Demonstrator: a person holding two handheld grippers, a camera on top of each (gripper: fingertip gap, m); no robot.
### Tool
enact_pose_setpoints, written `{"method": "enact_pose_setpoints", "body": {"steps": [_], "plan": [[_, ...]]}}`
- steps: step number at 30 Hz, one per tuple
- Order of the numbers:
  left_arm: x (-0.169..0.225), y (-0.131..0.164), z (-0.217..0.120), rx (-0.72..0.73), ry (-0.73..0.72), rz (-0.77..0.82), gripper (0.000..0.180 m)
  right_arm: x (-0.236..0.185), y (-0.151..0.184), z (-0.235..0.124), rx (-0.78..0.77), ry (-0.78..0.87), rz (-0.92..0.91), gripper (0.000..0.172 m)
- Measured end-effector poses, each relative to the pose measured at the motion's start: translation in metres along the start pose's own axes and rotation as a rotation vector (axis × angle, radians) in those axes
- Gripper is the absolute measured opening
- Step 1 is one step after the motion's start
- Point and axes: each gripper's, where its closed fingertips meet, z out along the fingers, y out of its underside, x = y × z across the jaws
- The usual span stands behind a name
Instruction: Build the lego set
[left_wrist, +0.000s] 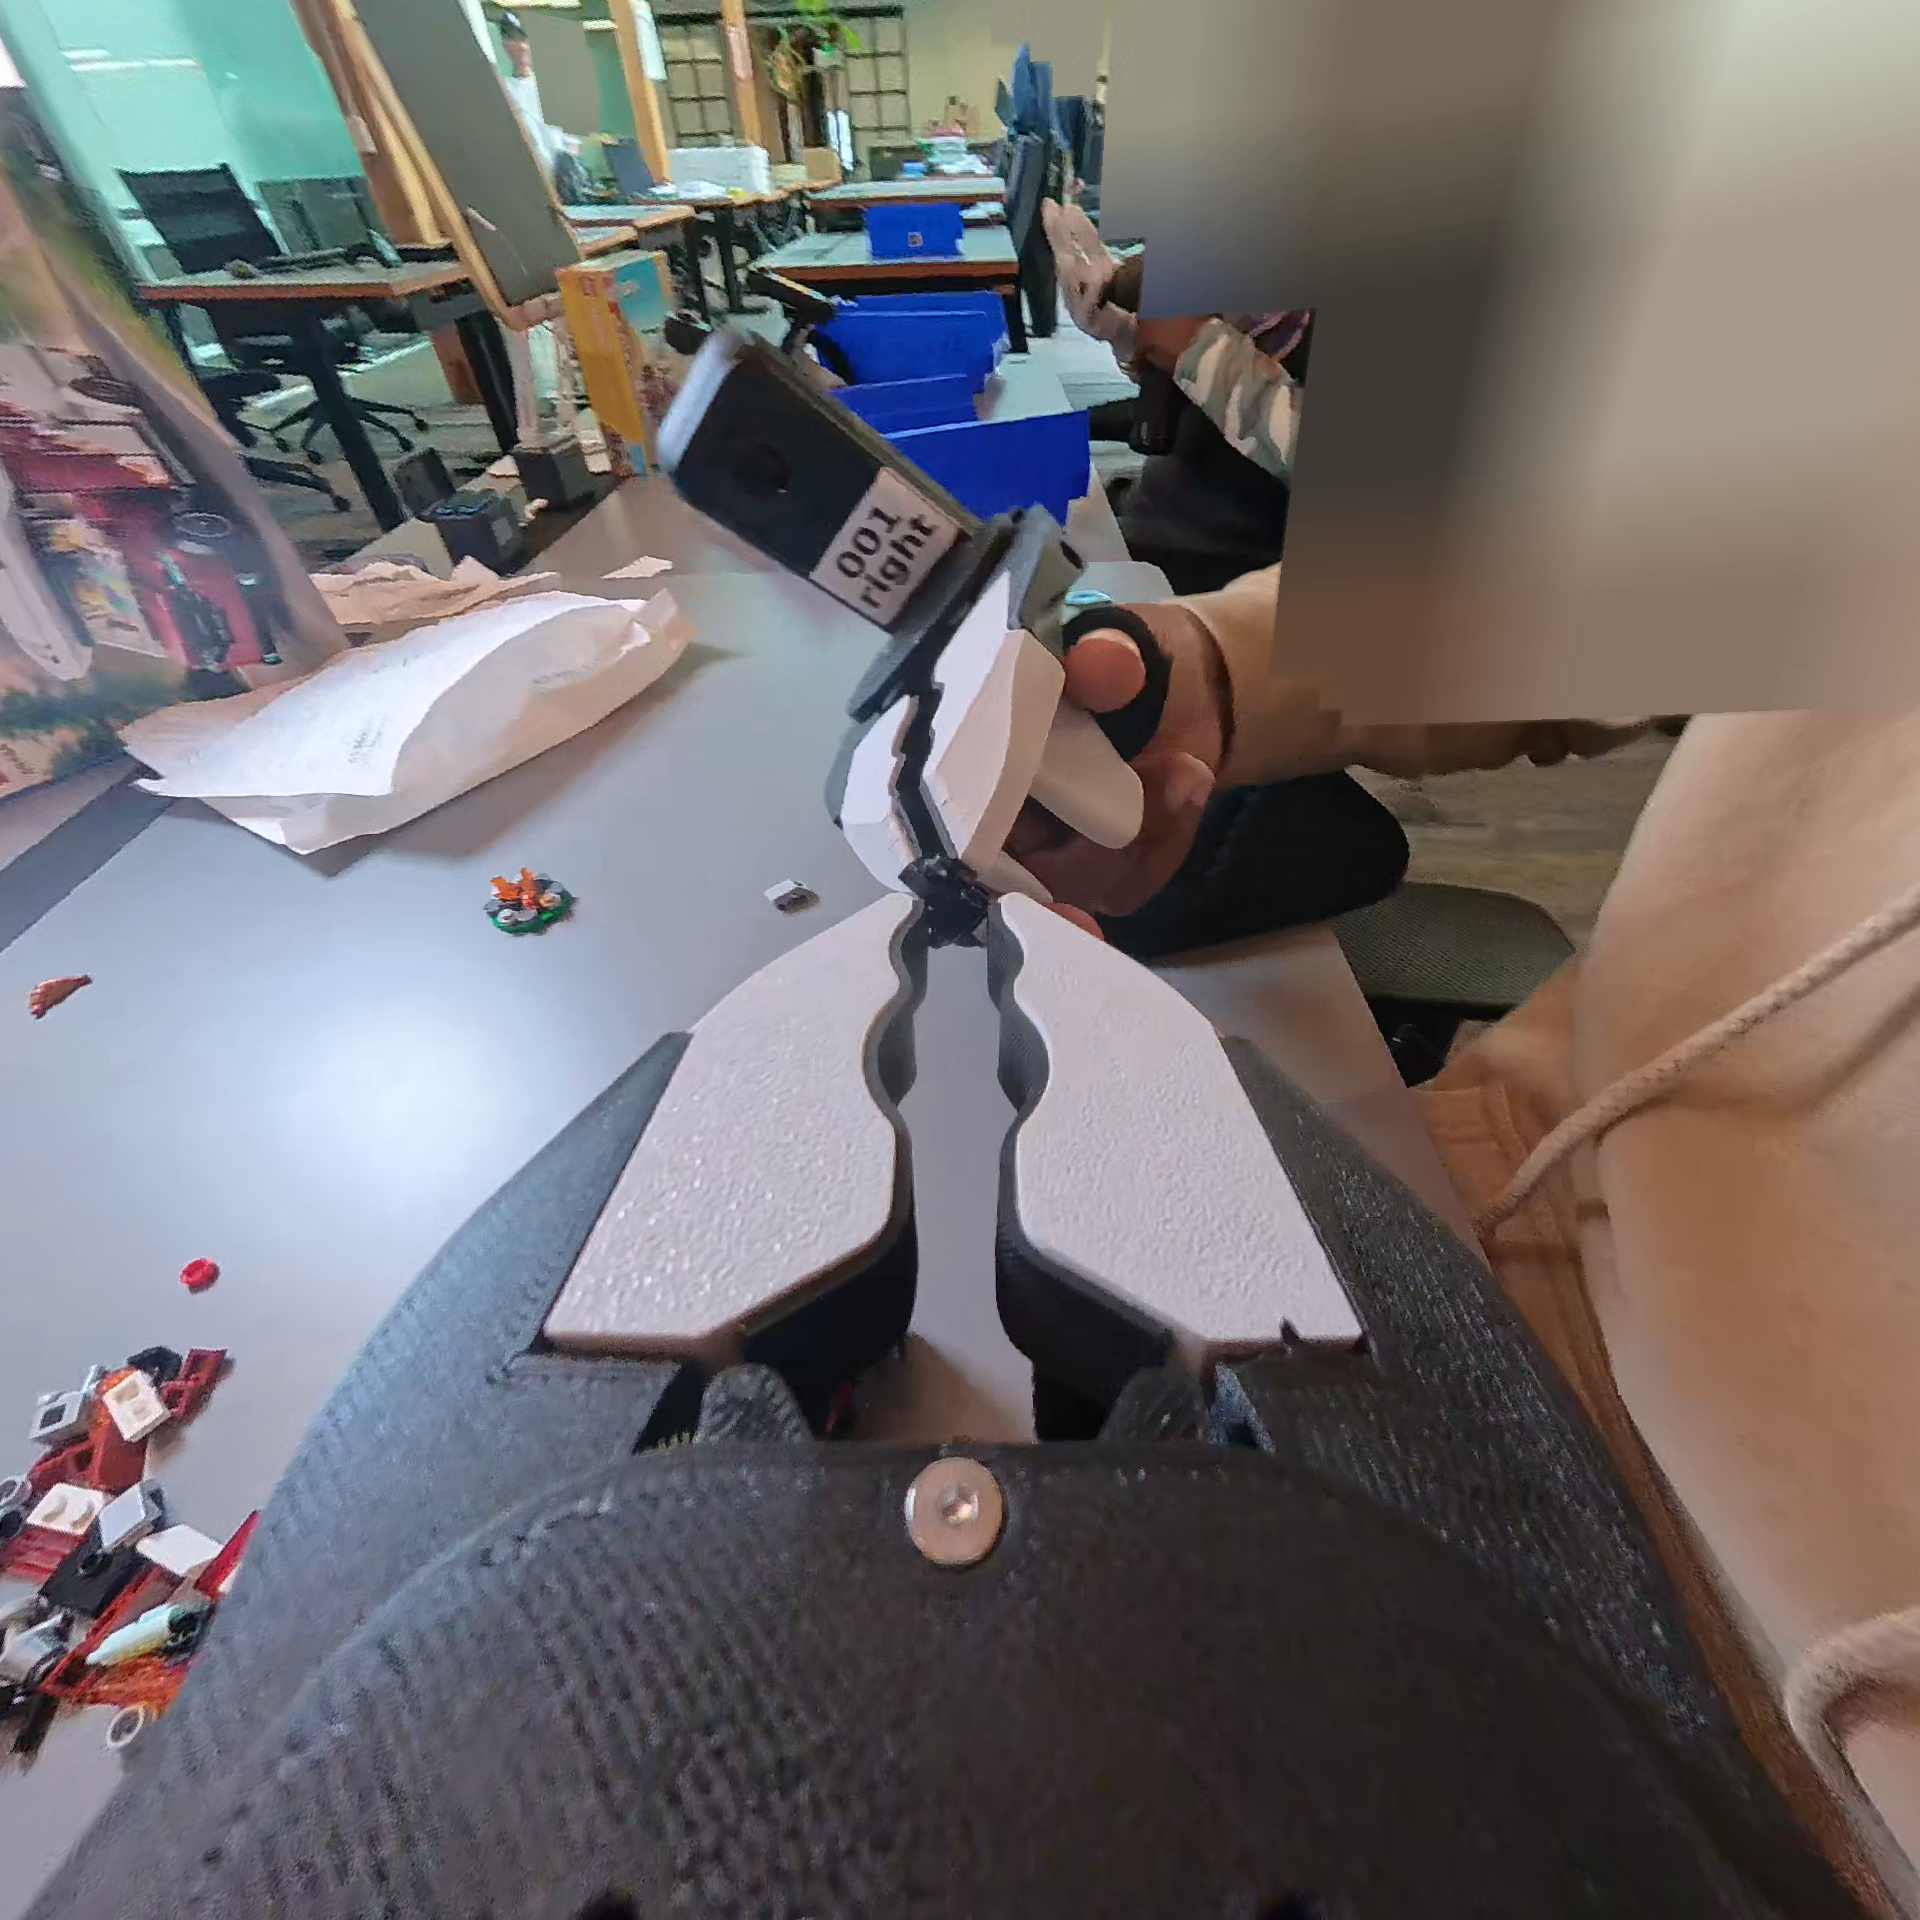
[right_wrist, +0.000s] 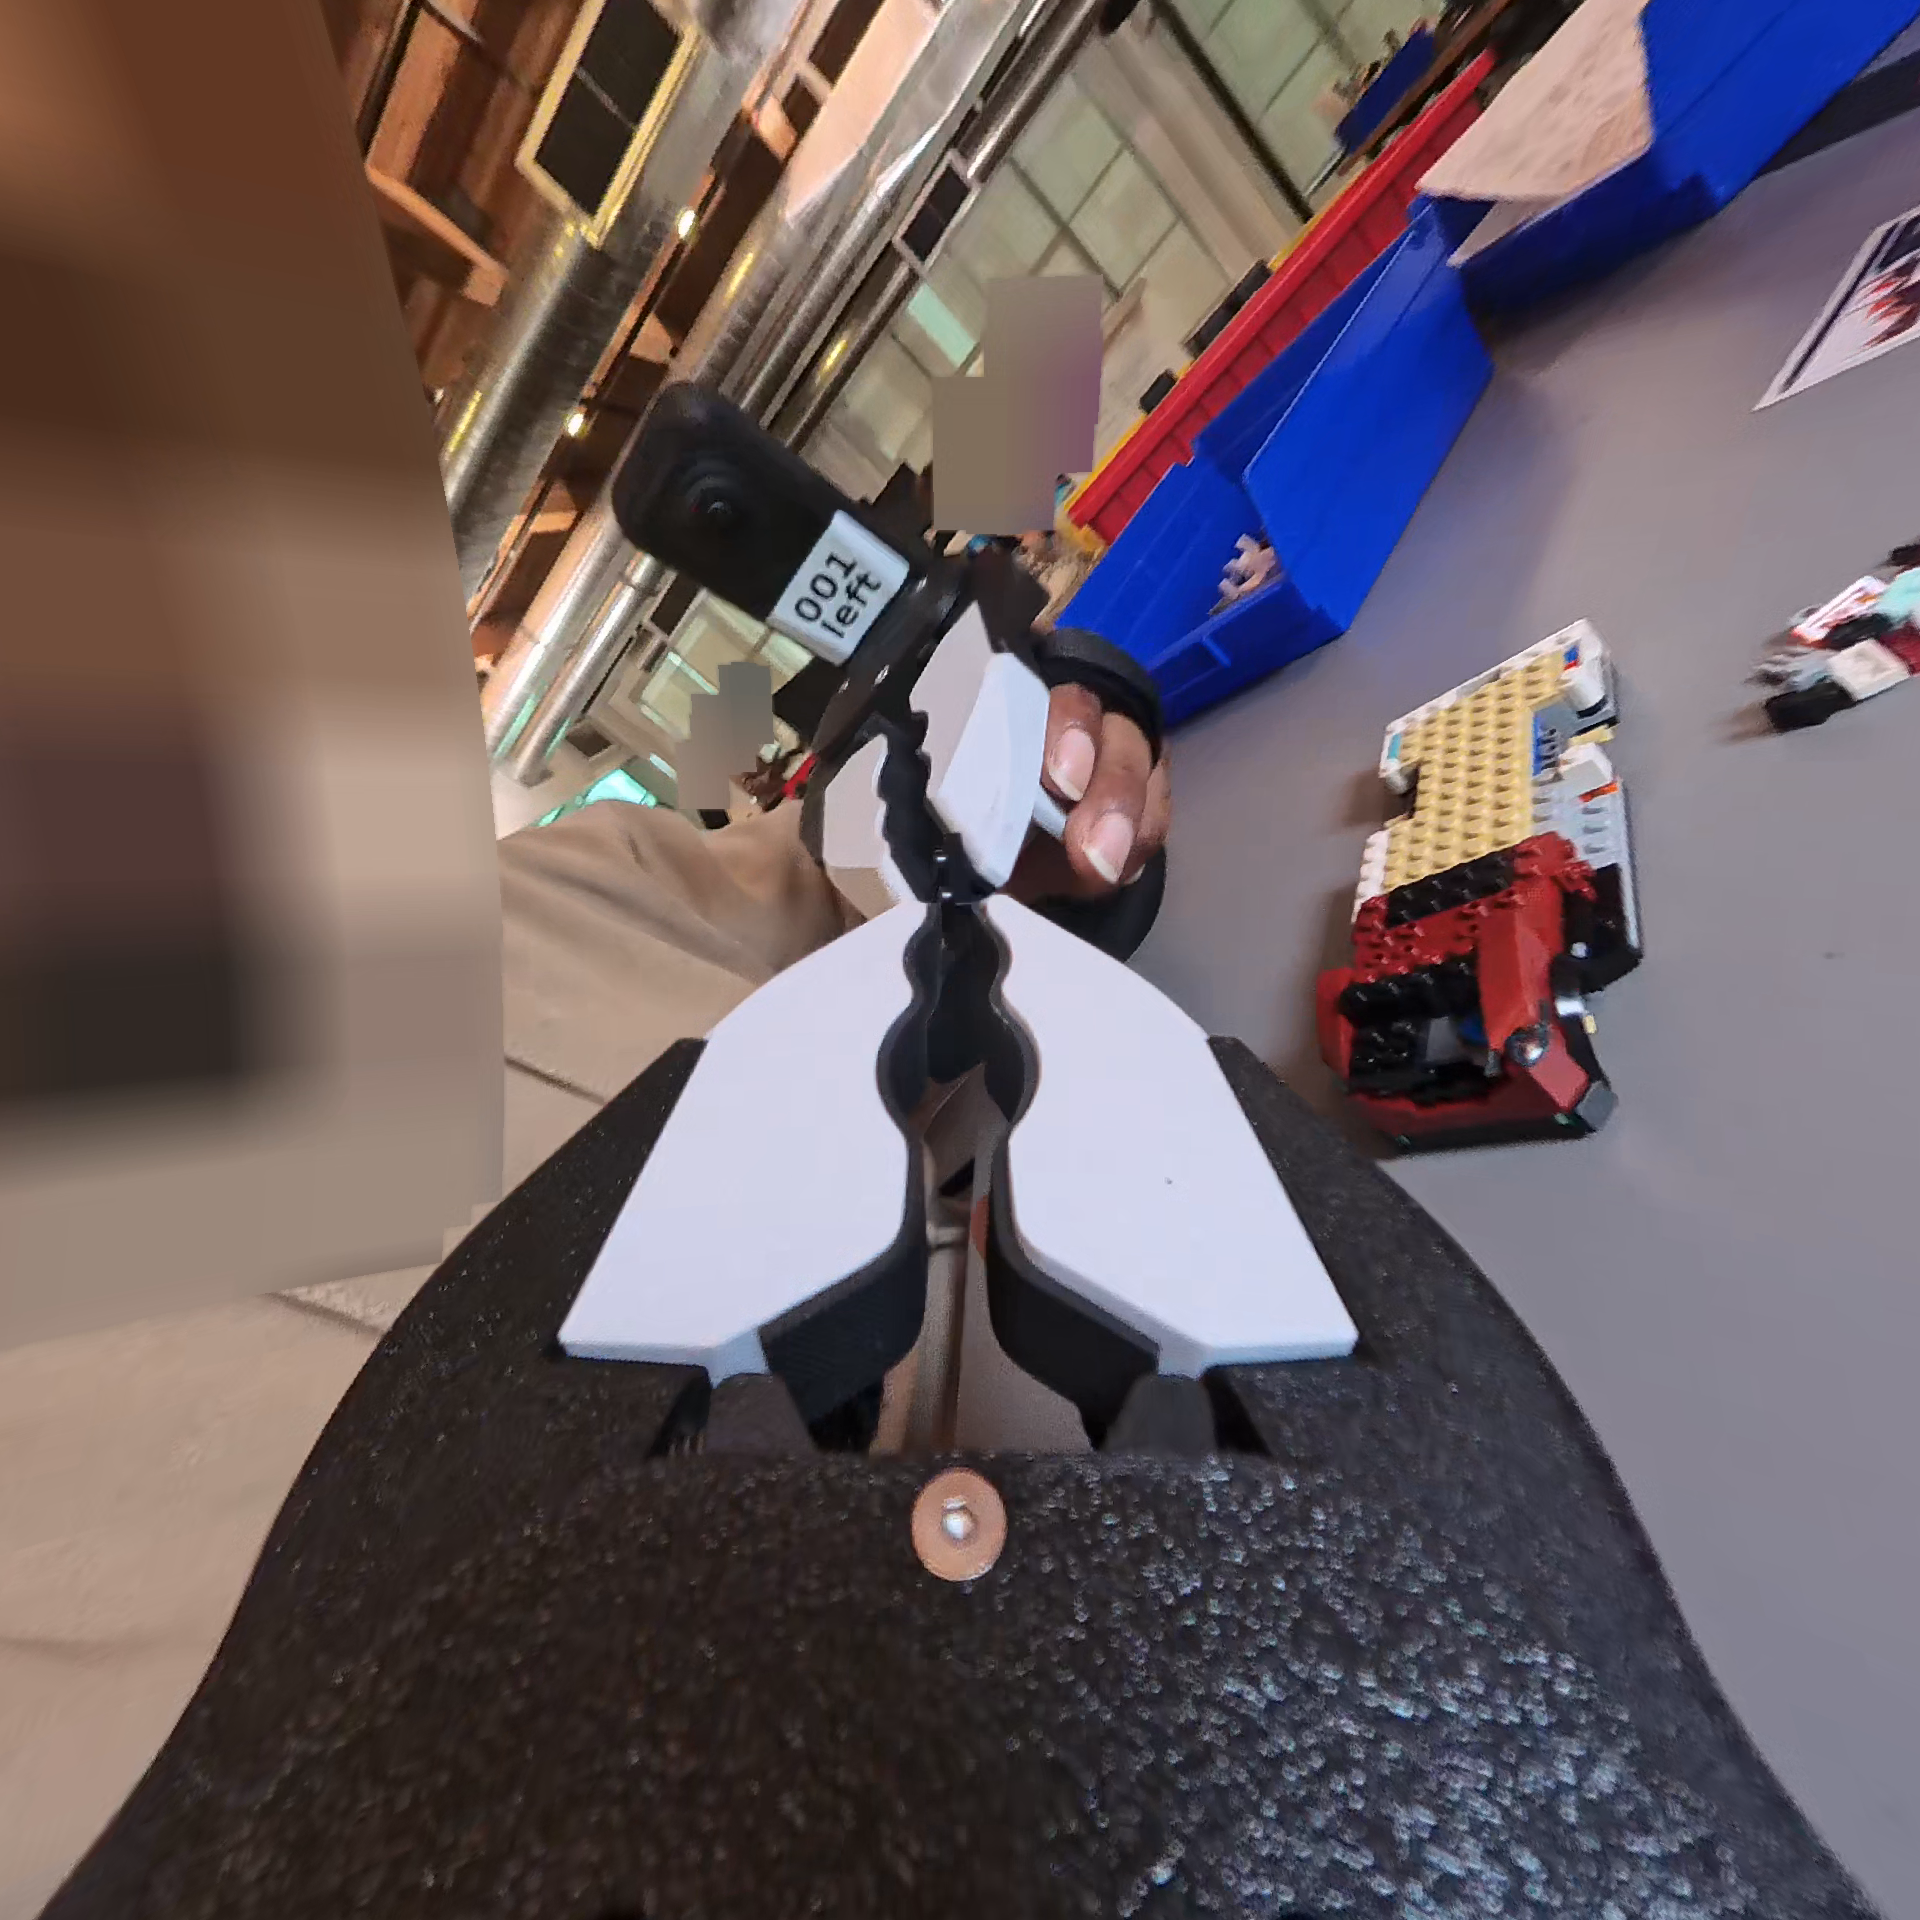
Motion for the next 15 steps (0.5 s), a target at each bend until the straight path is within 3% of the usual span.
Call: {"method": "enact_pose_setpoints", "body": {"steps": [8, 10, 15], "plan": [[-0.029, -0.013, -0.012, 0.118, -0.264, 0.051, 0.01, 0.008, -0.019, -0.003, 0.377, 0.284, -0.07, 0.016], [-0.028, -0.015, -0.011, 0.149, -0.27, -0.002, 0.009, 0.008, -0.018, -0.002, 0.435, 0.389, -0.201, 0.017], [-0.023, -0.02, -0.011, 0.241, -0.149, -0.281, 0.01, -0.002, -0.021, 0.003, 0.418, 0.615, -0.692, 0.018]]}}
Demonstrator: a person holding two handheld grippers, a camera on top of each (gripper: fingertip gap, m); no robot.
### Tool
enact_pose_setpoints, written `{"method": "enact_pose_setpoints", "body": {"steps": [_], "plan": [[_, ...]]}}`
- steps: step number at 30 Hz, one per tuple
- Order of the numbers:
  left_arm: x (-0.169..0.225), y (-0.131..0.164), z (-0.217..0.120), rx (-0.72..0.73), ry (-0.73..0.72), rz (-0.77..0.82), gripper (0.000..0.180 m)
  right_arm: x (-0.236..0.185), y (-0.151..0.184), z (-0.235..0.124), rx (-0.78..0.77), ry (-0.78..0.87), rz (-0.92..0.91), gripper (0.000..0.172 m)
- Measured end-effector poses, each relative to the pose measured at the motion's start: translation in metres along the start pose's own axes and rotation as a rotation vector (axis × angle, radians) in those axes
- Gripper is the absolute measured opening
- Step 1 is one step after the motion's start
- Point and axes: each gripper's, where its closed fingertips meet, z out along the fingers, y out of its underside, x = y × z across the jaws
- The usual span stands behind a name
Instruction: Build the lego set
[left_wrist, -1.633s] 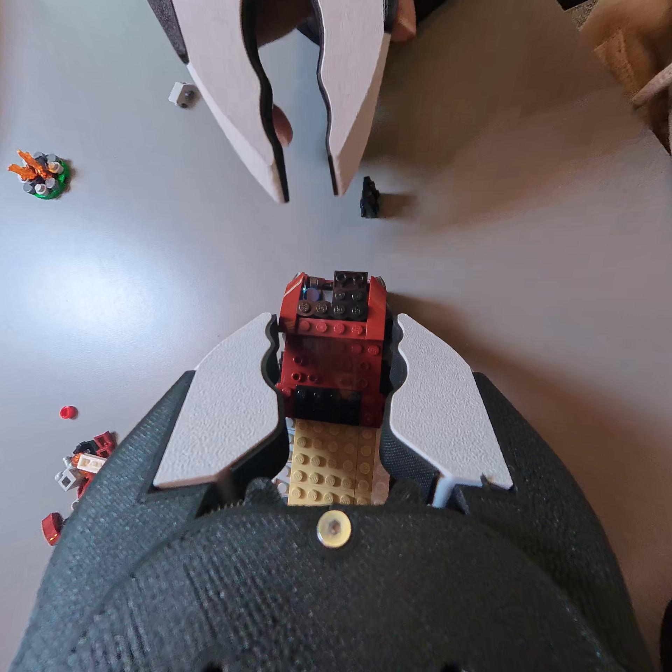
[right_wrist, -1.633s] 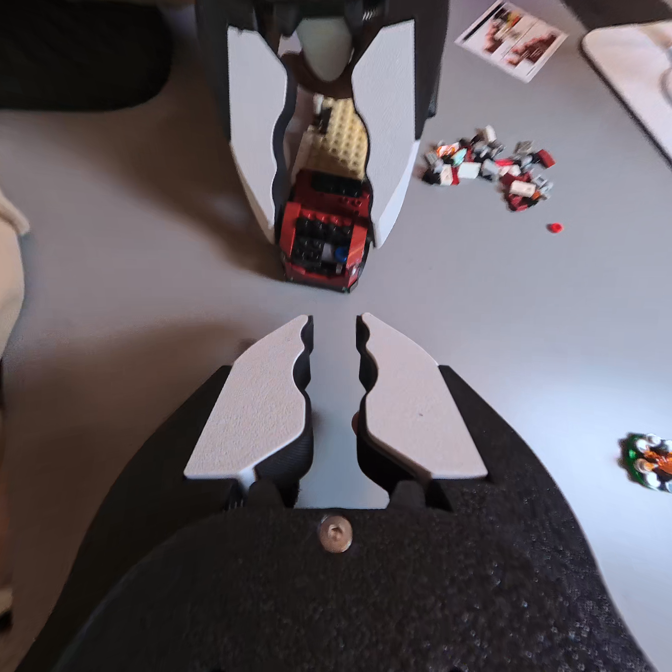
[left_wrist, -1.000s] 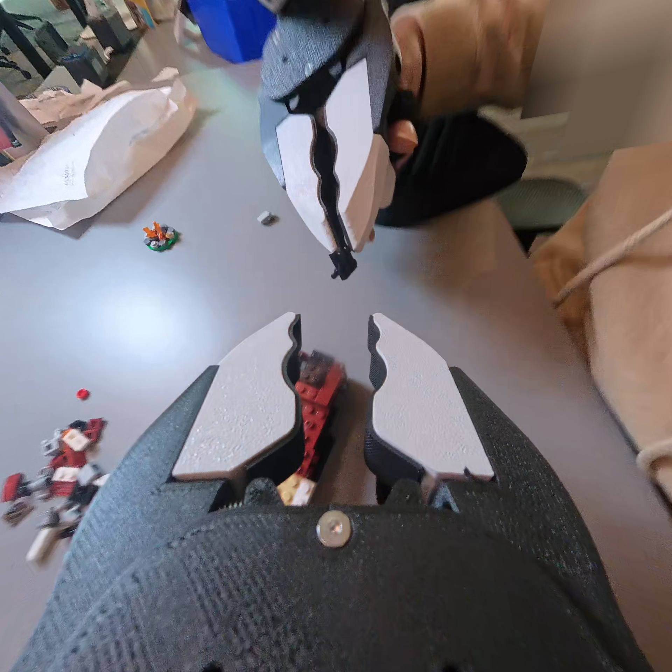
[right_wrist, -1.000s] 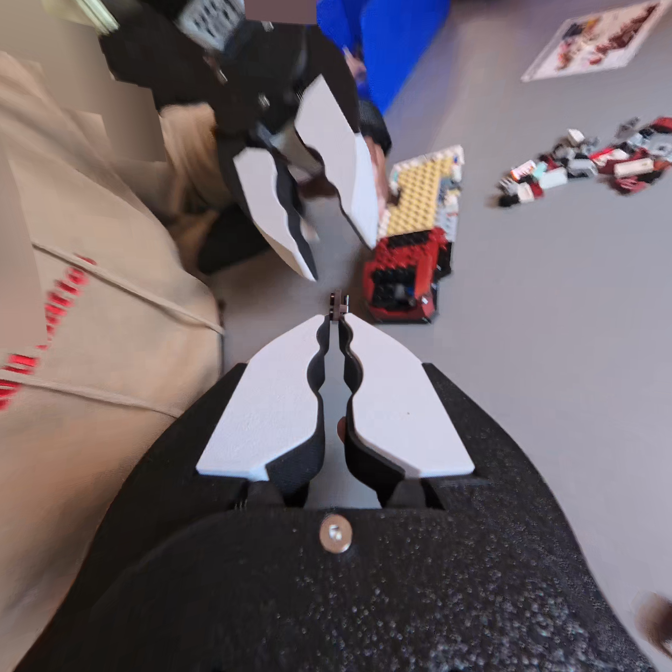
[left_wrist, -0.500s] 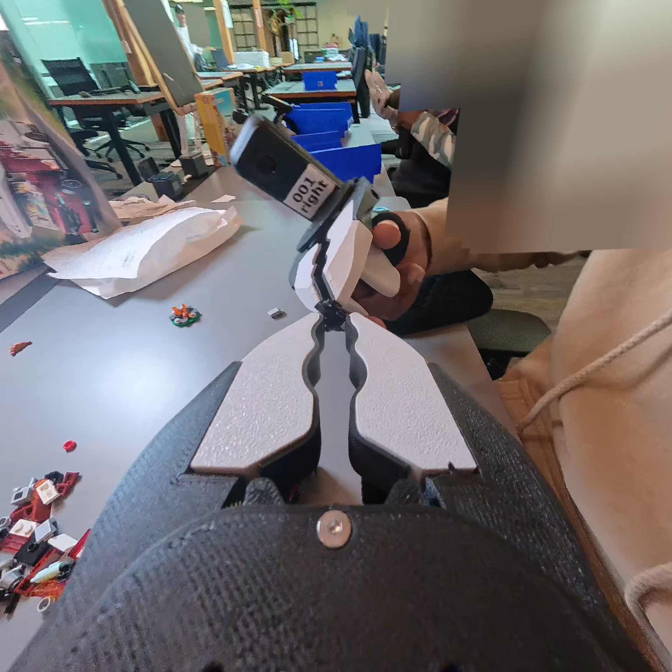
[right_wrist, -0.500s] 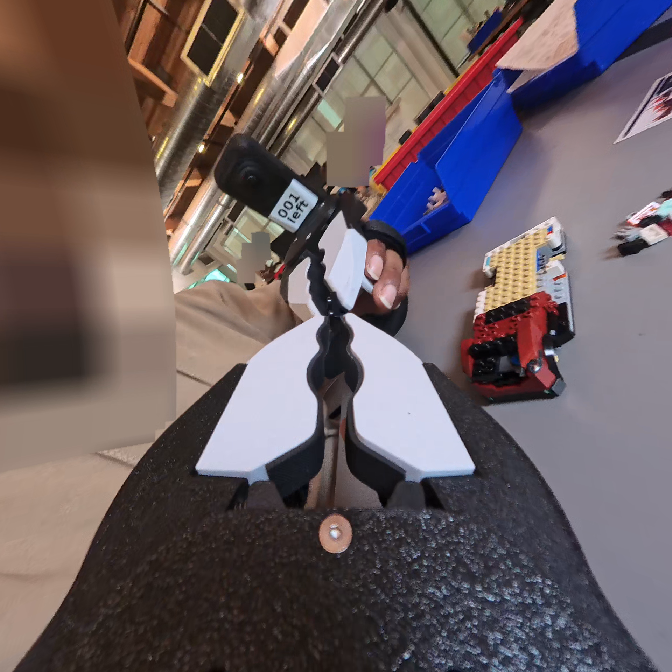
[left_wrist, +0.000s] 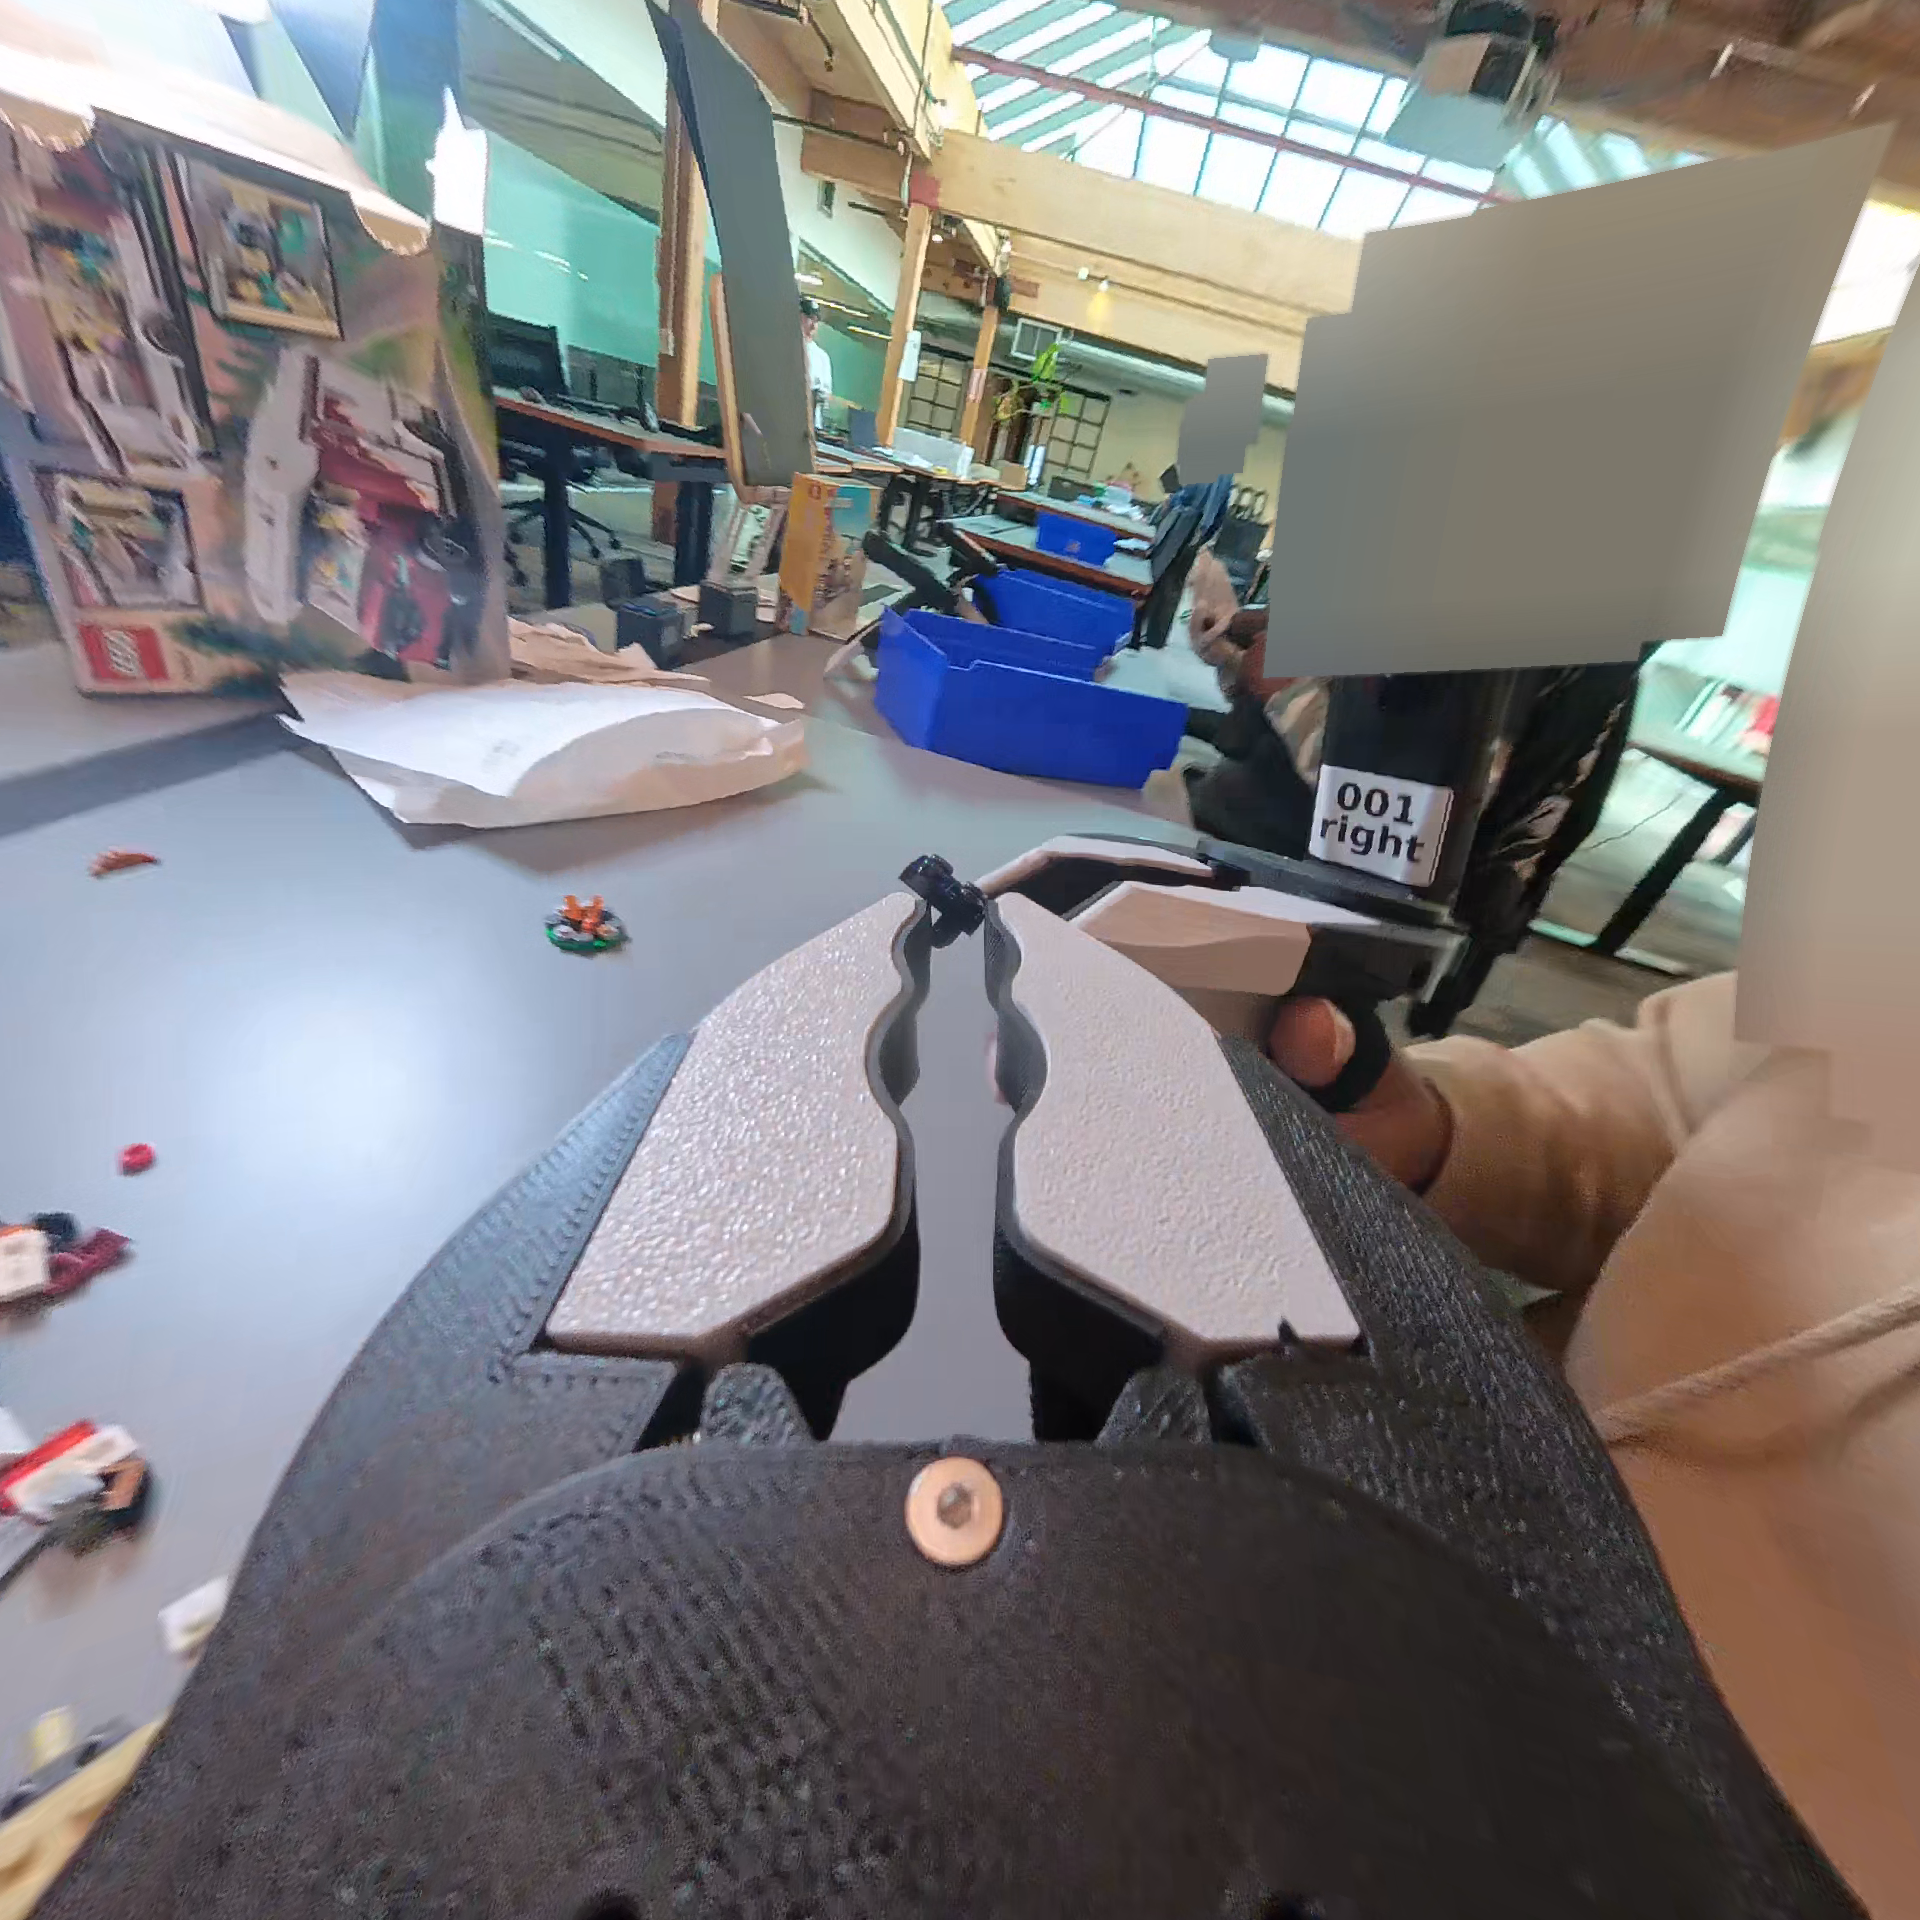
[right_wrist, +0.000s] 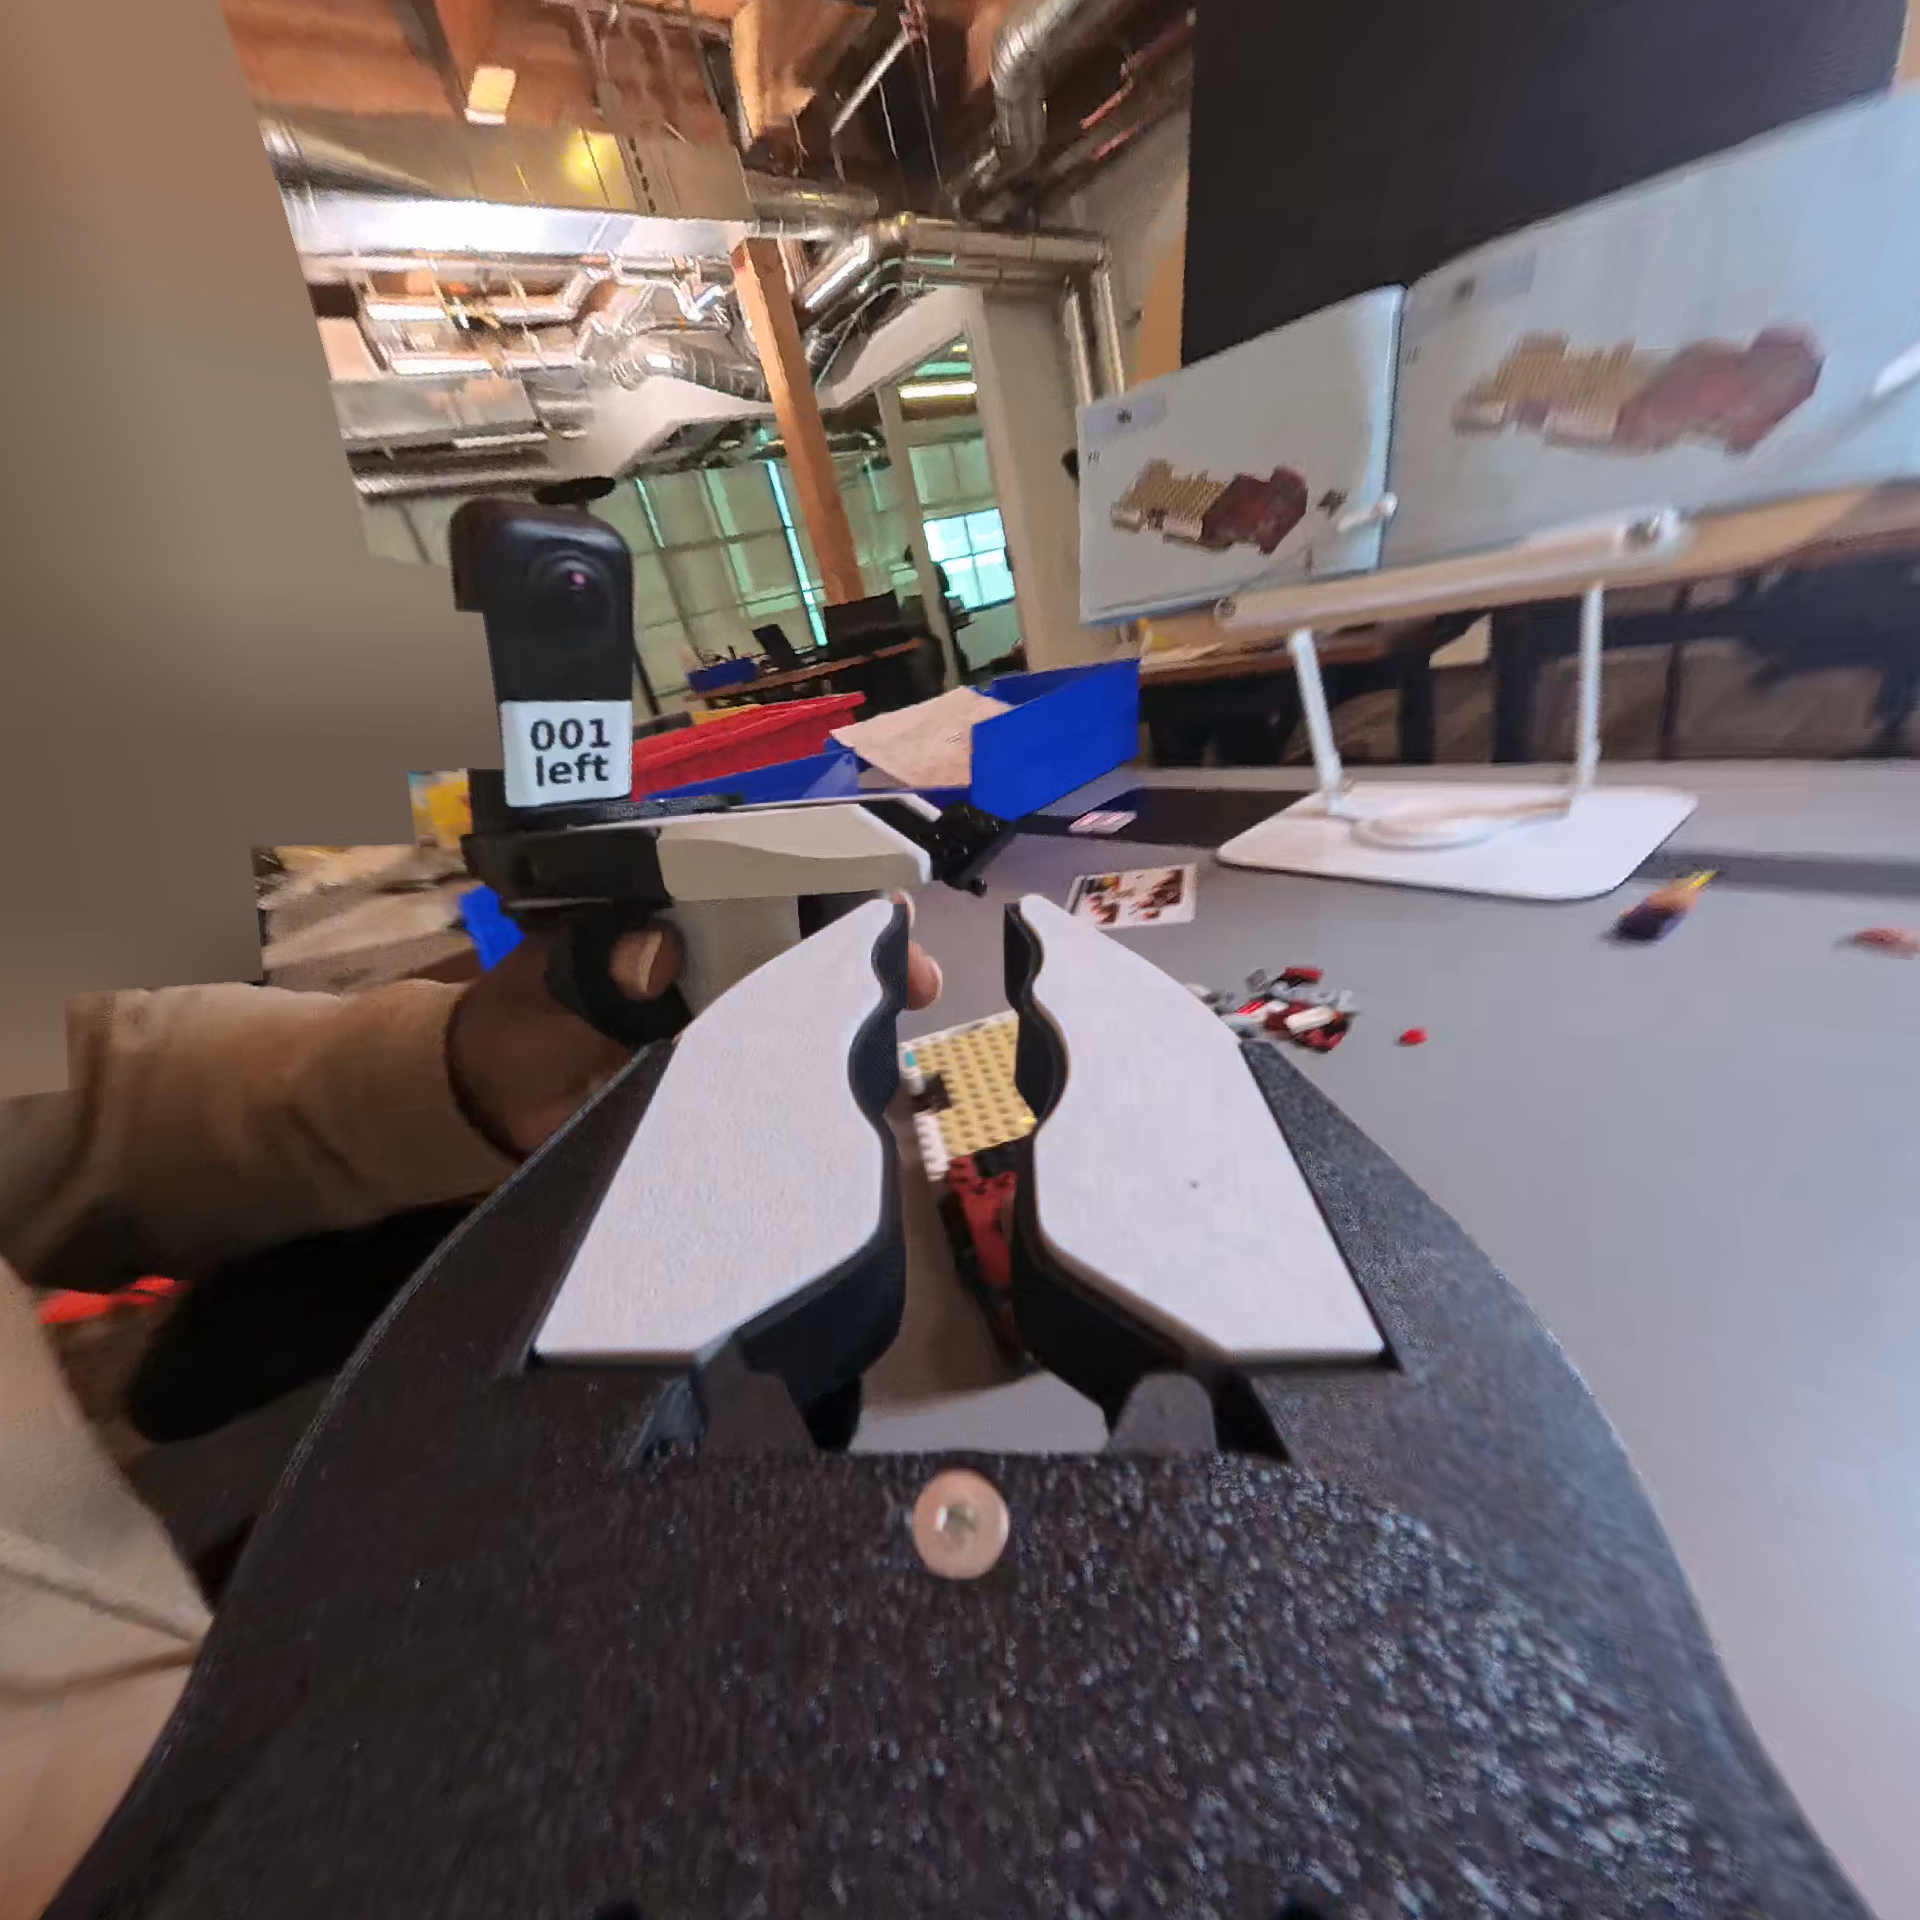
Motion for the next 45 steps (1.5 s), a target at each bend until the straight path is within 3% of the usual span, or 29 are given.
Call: {"method": "enact_pose_setpoints", "body": {"steps": [4, 13, 19, 25, 31, 36, 39, 42, 45], "plan": [[0.008, 0.0, 0.0, 0.009, 0.09, -0.163, 0.009, -0.007, -0.002, 0.004, -0.035, 0.004, -0.224, 0.017], [0.016, -0.001, -0.002, 0.009, 0.229, -0.419, 0.01, -0.007, -0.005, 0.003, -0.08, -0.008, -0.369, 0.011], [0.019, -0.001, -0.004, -0.014, 0.277, -0.471, 0.01, -0.009, -0.004, 0.001, -0.116, -0.061, -0.382, 0.008], [0.016, -0.007, -0.006, 0.065, 0.308, -0.565, 0.009, -0.011, -0.002, 0.004, -0.115, -0.066, -0.332, 0.004], [0.019, -0.009, -0.006, 0.075, 0.323, -0.564, 0.009, -0.01, -0.001, 0.007, -0.121, -0.066, -0.309, 0.007], [0.02, -0.01, -0.006, 0.081, 0.327, -0.557, 0.009, -0.013, -0.003, 0.006, -0.119, -0.107, -0.292, 0.0], [0.025, -0.011, -0.008, 0.074, 0.353, -0.504, 0.009, -0.018, -0.005, 0.002, -0.125, -0.206, -0.21, 0.0], [0.029, -0.008, -0.012, 0.01, 0.382, -0.35, 0.027, -0.02, -0.011, -0.008, -0.137, -0.39, -0.084, 0.0], [0.024, -0.014, -0.015, 0.015, 0.359, -0.258, 0.0, -0.012, -0.011, -0.012, -0.193, -0.482, 0.02, 0.0]]}}
